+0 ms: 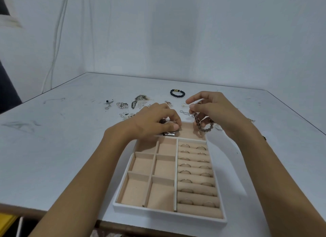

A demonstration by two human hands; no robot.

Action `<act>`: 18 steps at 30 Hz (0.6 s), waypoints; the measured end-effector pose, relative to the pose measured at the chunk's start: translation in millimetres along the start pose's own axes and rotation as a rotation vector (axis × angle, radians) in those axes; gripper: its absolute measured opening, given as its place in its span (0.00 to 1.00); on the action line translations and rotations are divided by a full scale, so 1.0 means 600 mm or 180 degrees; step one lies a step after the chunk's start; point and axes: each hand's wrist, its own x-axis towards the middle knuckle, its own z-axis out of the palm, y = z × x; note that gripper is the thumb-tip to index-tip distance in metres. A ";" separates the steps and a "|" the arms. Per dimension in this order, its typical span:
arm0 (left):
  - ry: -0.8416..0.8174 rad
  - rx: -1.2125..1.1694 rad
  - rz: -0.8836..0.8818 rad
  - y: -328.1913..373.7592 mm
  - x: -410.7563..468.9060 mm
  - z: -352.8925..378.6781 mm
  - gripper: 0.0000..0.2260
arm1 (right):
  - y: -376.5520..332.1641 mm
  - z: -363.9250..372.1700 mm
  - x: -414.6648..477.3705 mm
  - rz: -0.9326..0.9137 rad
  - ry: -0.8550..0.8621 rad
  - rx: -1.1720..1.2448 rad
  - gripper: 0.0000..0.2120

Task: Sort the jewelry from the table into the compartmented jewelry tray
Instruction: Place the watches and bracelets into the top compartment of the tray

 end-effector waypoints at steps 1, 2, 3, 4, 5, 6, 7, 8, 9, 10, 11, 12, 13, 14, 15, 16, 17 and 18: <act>-0.0017 -0.0019 -0.0008 -0.002 0.000 0.000 0.10 | 0.000 0.001 0.000 -0.0003 -0.0009 -0.0001 0.07; -0.0033 -0.0034 -0.0007 -0.003 0.000 0.000 0.10 | 0.000 0.002 0.000 -0.0007 -0.0020 -0.0004 0.07; -0.0038 -0.0047 0.0012 -0.004 0.000 0.000 0.11 | 0.000 0.003 0.000 -0.0013 -0.0032 -0.0008 0.07; -0.0041 -0.0051 0.0023 -0.003 -0.001 0.001 0.13 | 0.000 0.004 -0.001 -0.0021 -0.0045 -0.0012 0.07; -0.0050 -0.0061 0.0028 -0.005 0.000 0.001 0.14 | 0.000 0.005 -0.001 -0.0033 -0.0055 -0.0017 0.07; -0.0060 -0.0066 0.0024 -0.004 -0.001 0.001 0.14 | 0.000 0.006 -0.002 -0.0052 -0.0061 -0.0018 0.07; -0.0057 -0.0082 0.0022 -0.005 0.000 0.002 0.14 | 0.000 0.006 -0.002 -0.0079 -0.0062 -0.0010 0.07; -0.0065 -0.0104 0.0014 -0.006 0.000 0.001 0.14 | -0.001 0.007 -0.003 -0.0110 -0.0060 0.0017 0.07; -0.0079 -0.0146 0.0015 -0.006 0.000 0.000 0.14 | -0.002 0.008 -0.003 -0.0148 -0.0055 0.0068 0.07; -0.0093 -0.0191 0.0007 -0.006 -0.001 -0.001 0.14 | -0.003 0.009 -0.004 -0.0200 -0.0051 0.0144 0.07; -0.0091 -0.0281 -0.0007 -0.006 -0.002 -0.001 0.13 | -0.004 0.010 -0.005 -0.0268 -0.0046 0.0232 0.07; -0.0072 -0.0416 -0.0052 -0.005 -0.004 -0.003 0.12 | -0.006 0.012 -0.005 -0.0349 -0.0030 0.0317 0.07; -0.0045 -0.0602 -0.0109 -0.005 -0.006 -0.006 0.11 | -0.008 0.014 -0.006 -0.0435 -0.0004 0.0391 0.07; -0.0027 -0.0791 -0.0162 -0.002 -0.011 -0.012 0.11 | -0.011 0.018 -0.008 -0.0517 0.0022 0.0458 0.07; -0.0015 -0.0956 -0.0195 0.000 -0.016 -0.020 0.12 | -0.015 0.022 -0.010 -0.0591 0.0039 0.0527 0.07; 0.0000 -0.1082 -0.0218 0.001 -0.023 -0.029 0.12 | -0.019 0.029 -0.012 -0.0651 0.0036 0.0603 0.07; 0.0019 -0.1182 -0.0241 0.001 -0.030 -0.039 0.11 | -0.024 0.037 -0.016 -0.0698 0.0008 0.0688 0.07; 0.0028 -0.1268 -0.0261 0.000 -0.040 -0.048 0.11 | -0.030 0.046 -0.019 -0.0738 -0.0043 0.0776 0.07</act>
